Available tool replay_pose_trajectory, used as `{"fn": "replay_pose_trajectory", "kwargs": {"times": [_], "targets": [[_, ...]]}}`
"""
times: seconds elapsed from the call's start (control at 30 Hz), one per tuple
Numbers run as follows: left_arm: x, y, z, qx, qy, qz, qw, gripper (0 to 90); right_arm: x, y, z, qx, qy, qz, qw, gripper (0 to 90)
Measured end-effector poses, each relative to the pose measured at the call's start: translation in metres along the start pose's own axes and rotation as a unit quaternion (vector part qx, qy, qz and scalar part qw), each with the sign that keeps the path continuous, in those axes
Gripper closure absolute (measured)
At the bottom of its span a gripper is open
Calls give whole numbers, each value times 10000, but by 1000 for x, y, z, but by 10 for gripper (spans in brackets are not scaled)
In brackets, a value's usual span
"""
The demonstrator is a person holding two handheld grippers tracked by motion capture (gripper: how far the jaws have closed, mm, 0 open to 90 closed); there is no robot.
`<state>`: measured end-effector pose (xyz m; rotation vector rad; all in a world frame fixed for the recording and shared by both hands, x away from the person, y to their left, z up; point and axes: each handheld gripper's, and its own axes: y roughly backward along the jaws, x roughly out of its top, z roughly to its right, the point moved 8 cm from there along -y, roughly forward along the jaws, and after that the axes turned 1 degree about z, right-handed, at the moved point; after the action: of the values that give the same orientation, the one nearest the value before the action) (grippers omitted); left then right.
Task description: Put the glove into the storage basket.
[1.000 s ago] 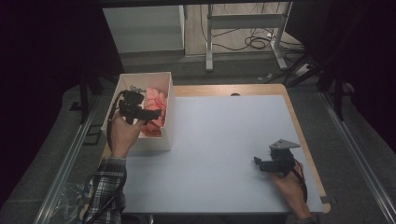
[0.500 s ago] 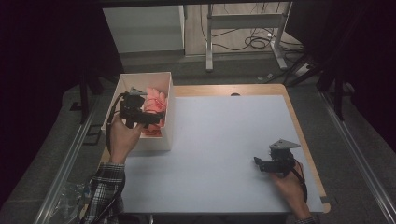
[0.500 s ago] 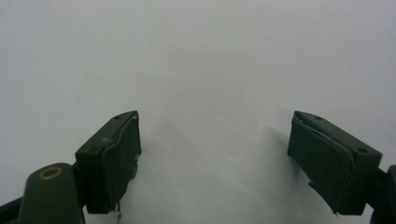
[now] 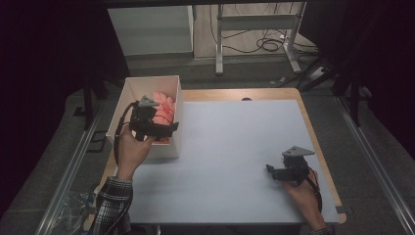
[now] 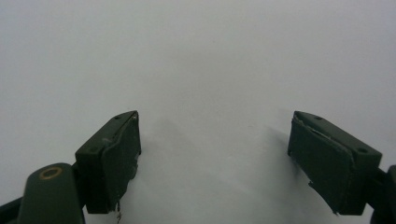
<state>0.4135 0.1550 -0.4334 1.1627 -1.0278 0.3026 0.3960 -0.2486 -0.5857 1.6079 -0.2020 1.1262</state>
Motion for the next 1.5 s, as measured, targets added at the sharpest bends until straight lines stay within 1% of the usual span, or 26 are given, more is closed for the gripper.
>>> {"fn": "replay_pose_trajectory", "kwargs": {"times": [0.17, 0.4, 0.43, 0.5, 0.6, 0.63, 0.67, 0.77, 0.83, 0.9, 1.0, 1.03, 1.1, 1.13, 1.17, 1.23, 1.33, 1.43, 1.5], "targets": [[2, -1, 16, -149, -154, 42, 9998, 25, 0, 0, 0, 0, 4, 1, 10000, 175], [0, -8, 40, -364, -347, 55, 9987, 25, 0, 0, 0, 2, -8, -1, 10000, 175], [0, -8, 40, -364, -347, 55, 9987, 25, 0, 0, 0, 2, -8, -1, 10000, 175], [-1, -11, 52, -476, -429, 67, 9979, 25, 0, 0, 0, 1, -8, -1, 10000, 175], [-2, -14, 62, -575, -488, 86, 9971, 25, 0, 0, 0, 2, 2, 5, 10000, 175], [-2, -14, 62, -575, -488, 86, 9971, 25, 0, 0, 0, 2, 2, 5, 10000, 175], [-4, -17, 70, -659, -508, 104, 9965, 24, 0, 0, 0, 2, 3, 4, 10000, 175], [-9, -22, 80, -772, -557, 113, 9954, 24, 0, 0, 0, 1, 2, 4, 10000, 175], [-13, -25, 87, -872, -604, 115, 9943, 25, 0, 0, 0, 4, 6, -5, 10000, 175], [-18, -30, 94, -955, -610, 148, 9935, 25, 0, 0, 0, 5, 5, -6, 10000, 175], [-27, -37, 104, -1183, -554, 168, 9913, 25, 0, 0, 0, -2, -4, 5, 10000, 175], [-31, -40, 107, -1225, -577, 160, 9907, 25, 0, 0, 0, 3, -10, -3, 10000, 175], [-37, -45, 110, -1205, -640, 125, 9906, 25, 0, 0, 0, 1, 5, 4, 10000, 175], [-37, -45, 110, -1205, -640, 125, 9906, 25, 0, 0, 0, -2, 4, 5, 10000, 175], [-45, -51, 113, -1234, -644, 79, 9902, 25, 0, 0, 0, 0, 0, 2, 10000, 175], [-53, -55, 115, -1299, -618, 34, 9896, 25, 0, 0, 0, -1, 3, 3, 10000, 175], [-65, -62, 118, -1319, -608, -27, 9894, 24, 0, 0, 0, -2, 3, 2, 10000, 175], [-79, -69, 118, -1286, -602, -109, 9898, 25, 0, 0, 0, -1, 5, 3, 10000, 175], [-90, -74, 117, -1268, -598, -217, 9899, 24, 0, 0, 0, -2, 6, 3, 10000, 175]]}}
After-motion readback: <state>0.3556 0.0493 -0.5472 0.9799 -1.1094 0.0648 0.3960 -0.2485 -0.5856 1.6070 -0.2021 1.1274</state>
